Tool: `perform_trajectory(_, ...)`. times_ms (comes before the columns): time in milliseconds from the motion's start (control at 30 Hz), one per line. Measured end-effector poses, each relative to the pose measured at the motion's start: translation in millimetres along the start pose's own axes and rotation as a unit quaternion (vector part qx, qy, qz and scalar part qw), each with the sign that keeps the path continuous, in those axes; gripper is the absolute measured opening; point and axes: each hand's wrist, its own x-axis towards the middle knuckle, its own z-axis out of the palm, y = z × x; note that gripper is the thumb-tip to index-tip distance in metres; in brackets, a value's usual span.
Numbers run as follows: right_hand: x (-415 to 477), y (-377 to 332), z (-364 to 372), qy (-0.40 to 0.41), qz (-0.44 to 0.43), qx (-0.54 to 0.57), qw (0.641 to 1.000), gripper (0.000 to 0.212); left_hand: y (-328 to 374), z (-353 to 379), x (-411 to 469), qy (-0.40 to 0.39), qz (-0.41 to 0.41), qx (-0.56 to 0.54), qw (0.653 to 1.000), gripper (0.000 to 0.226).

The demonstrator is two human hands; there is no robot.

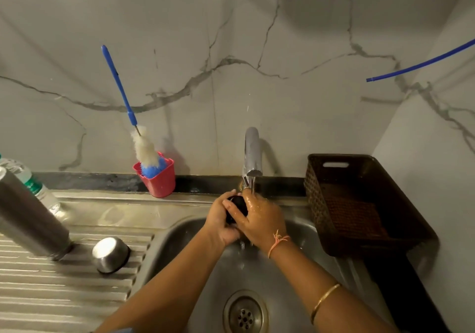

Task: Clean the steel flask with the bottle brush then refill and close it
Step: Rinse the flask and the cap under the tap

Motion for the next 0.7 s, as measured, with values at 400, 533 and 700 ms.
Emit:
perform_trajectory(400, -13.4, 18.1, -39.3, -0.125, 0.316, 0.517, 0.786, 0.023, -21.0, 21.6, 6.8, 0.008, 0.227, 0.25, 0.941, 0.011)
perform_trajectory(533, -26.5, 11.7, -36.6, -0.072, 0.398, 0.752, 0.52, 0.044, -34.1, 25.7, 0.7, -0.051, 0.36, 0.479, 0.799, 0.018)
perform_trajectory(700, -24.3, 1.0, -27.3, -0.069, 0.399, 0.73, 0.55, 0.051, -39.5, -6.4, -4.9, -0.058, 0.483, 0.483, 0.728, 0.062)
